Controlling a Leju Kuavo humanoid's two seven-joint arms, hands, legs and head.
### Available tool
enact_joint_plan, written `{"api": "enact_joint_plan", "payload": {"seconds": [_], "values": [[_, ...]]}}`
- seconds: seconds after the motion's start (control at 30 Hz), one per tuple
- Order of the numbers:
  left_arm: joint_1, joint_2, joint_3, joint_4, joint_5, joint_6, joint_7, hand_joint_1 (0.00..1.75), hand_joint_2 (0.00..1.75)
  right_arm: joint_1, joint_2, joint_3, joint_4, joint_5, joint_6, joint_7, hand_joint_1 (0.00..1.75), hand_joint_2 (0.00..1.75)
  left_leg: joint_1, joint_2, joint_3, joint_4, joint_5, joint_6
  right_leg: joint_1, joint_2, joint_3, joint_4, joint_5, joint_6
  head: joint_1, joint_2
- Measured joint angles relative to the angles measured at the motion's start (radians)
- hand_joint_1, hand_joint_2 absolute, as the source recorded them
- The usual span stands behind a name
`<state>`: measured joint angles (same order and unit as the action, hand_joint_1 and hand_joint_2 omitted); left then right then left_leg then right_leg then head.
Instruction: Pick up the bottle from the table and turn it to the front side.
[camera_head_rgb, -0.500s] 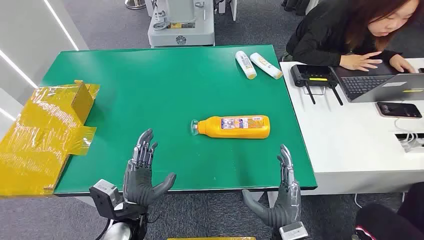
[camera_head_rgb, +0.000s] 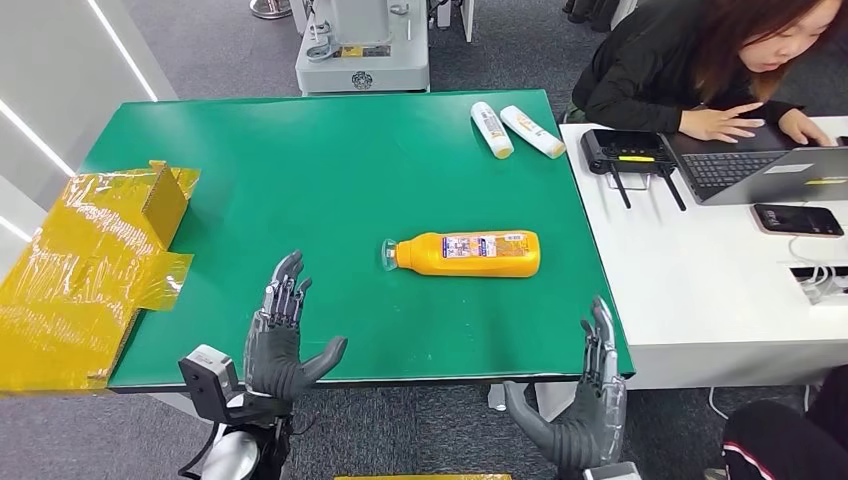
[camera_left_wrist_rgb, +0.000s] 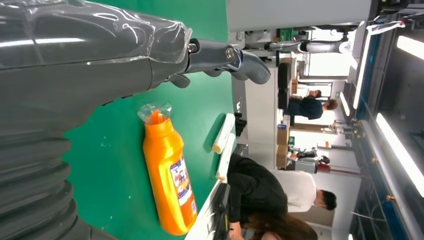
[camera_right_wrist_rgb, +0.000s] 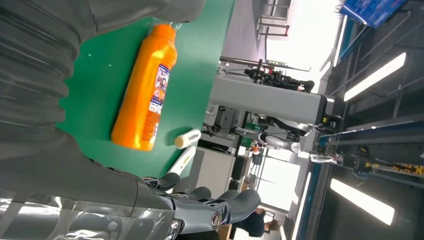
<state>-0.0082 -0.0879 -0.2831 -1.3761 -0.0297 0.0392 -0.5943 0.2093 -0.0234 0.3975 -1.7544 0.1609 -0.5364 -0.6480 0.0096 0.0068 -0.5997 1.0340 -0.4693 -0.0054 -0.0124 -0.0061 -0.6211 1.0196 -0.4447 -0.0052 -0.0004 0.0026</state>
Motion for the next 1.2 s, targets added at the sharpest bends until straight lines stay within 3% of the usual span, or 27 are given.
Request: {"api": "enact_joint_plan", "payload": {"seconds": [0.37,0.93,1.07,1.2], "values": [[0.006,0.011,-0.045,0.0,0.036,0.023,0.013,0.0,1.75,0.029,-0.001,-0.005,-0.065,0.022,0.016,0.028,0.0,1.75,0.0,0.0,0.0,0.0,0.0,0.0,0.0,0.0,0.0,0.0,0.0,0.0,0.0,0.0],[0.018,0.021,-0.049,0.001,0.036,0.044,0.007,0.0,1.75,0.035,0.005,-0.007,-0.068,0.064,0.065,0.045,0.0,1.75,0.0,0.0,0.0,0.0,0.0,0.0,0.0,0.0,0.0,0.0,0.0,0.0,0.0,0.0],[0.001,0.014,-0.053,0.015,0.015,0.034,-0.013,0.0,1.75,-0.04,-0.002,-0.019,-0.002,0.268,0.043,0.115,0.0,1.75,0.0,0.001,0.0,0.0,0.0,0.001,0.0,0.001,0.0,0.0,0.001,0.0,0.0,0.0],[-0.04,0.001,-0.067,0.045,0.012,0.021,-0.022,0.0,1.75,-0.191,-0.017,-0.073,0.125,0.35,0.063,0.151,0.0,1.75,0.0,0.001,0.0,0.001,0.001,0.001,0.0,0.001,0.001,0.0,0.003,0.002,0.0,0.0]]}}
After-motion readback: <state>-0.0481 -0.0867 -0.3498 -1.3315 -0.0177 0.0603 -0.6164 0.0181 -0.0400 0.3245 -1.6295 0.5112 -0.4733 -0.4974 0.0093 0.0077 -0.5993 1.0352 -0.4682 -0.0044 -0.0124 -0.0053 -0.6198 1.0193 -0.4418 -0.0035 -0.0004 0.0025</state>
